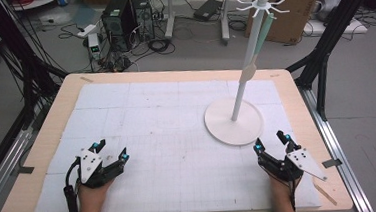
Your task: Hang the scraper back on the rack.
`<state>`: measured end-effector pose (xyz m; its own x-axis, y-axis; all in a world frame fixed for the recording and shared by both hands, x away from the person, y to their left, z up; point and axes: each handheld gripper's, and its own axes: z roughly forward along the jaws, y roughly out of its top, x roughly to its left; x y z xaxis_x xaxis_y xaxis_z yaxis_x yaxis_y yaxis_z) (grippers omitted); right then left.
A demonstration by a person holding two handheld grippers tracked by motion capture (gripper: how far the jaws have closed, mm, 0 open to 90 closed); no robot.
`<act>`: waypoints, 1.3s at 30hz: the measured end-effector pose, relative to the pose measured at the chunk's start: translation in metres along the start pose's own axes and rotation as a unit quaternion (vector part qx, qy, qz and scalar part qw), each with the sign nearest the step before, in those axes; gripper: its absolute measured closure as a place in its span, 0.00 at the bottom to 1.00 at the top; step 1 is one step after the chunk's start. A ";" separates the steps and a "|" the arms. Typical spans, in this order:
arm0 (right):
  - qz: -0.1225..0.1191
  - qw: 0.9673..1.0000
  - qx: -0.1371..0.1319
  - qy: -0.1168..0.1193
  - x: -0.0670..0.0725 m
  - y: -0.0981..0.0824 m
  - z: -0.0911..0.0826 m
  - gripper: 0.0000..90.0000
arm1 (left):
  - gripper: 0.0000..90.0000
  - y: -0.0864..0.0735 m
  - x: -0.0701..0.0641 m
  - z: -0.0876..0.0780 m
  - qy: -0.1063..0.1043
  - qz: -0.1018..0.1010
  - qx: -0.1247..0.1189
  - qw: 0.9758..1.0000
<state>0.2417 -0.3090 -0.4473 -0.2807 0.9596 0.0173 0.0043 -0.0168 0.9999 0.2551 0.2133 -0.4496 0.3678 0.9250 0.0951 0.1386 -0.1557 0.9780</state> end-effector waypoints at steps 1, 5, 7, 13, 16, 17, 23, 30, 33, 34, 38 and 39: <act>-0.001 1.000 0.002 0.001 0.000 0.000 0.000 0.24 | 0.29 0.000 0.000 0.000 0.000 -0.002 -0.001 1.000; 0.000 1.000 0.010 0.003 0.000 -0.001 0.002 0.23 | 0.29 0.000 0.001 0.000 0.002 -0.007 -0.004 1.000; -0.004 1.000 0.014 0.003 0.001 -0.002 0.002 0.23 | 0.29 0.000 0.001 -0.001 0.001 -0.008 -0.005 1.000; -0.011 1.000 0.019 0.007 0.002 -0.002 0.004 0.23 | 0.29 0.000 0.001 0.000 0.002 -0.008 -0.004 1.000; -0.011 1.000 0.019 0.008 0.002 -0.002 0.004 0.23 | 0.29 0.000 0.000 -0.001 0.002 -0.005 -0.005 1.000; -0.013 1.000 0.017 0.006 0.002 -0.002 0.004 0.23 | 0.29 0.000 0.000 -0.001 0.001 -0.004 -0.005 1.000; -0.013 1.000 0.017 0.008 0.003 -0.002 0.005 0.23 | 0.29 -0.001 0.001 -0.002 0.000 -0.006 -0.011 1.000; -0.015 1.000 0.018 0.008 0.003 -0.002 0.006 0.23 | 0.29 -0.001 0.001 -0.002 0.000 -0.006 -0.013 1.000; -0.018 1.000 0.020 0.009 0.003 -0.002 0.006 0.23 | 0.29 -0.001 0.001 -0.002 0.000 -0.005 -0.012 1.000; -0.019 1.000 0.020 0.009 0.003 -0.002 0.006 0.23 | 0.29 -0.001 0.001 -0.002 0.001 -0.005 -0.011 1.000; -0.021 1.000 0.021 0.010 0.004 -0.002 0.006 0.23 | 0.29 -0.001 0.001 -0.002 0.000 -0.007 -0.009 1.000; -0.023 0.999 0.022 0.011 0.004 -0.003 0.006 0.23 | 0.29 -0.001 0.001 -0.002 0.000 -0.007 -0.009 1.000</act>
<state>0.2467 -0.3038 -0.4497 -0.3017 0.9530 -0.0273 0.0326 0.0389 0.9987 0.2537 0.2149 -0.4499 0.3658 0.9271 0.0821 0.1268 -0.1370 0.9824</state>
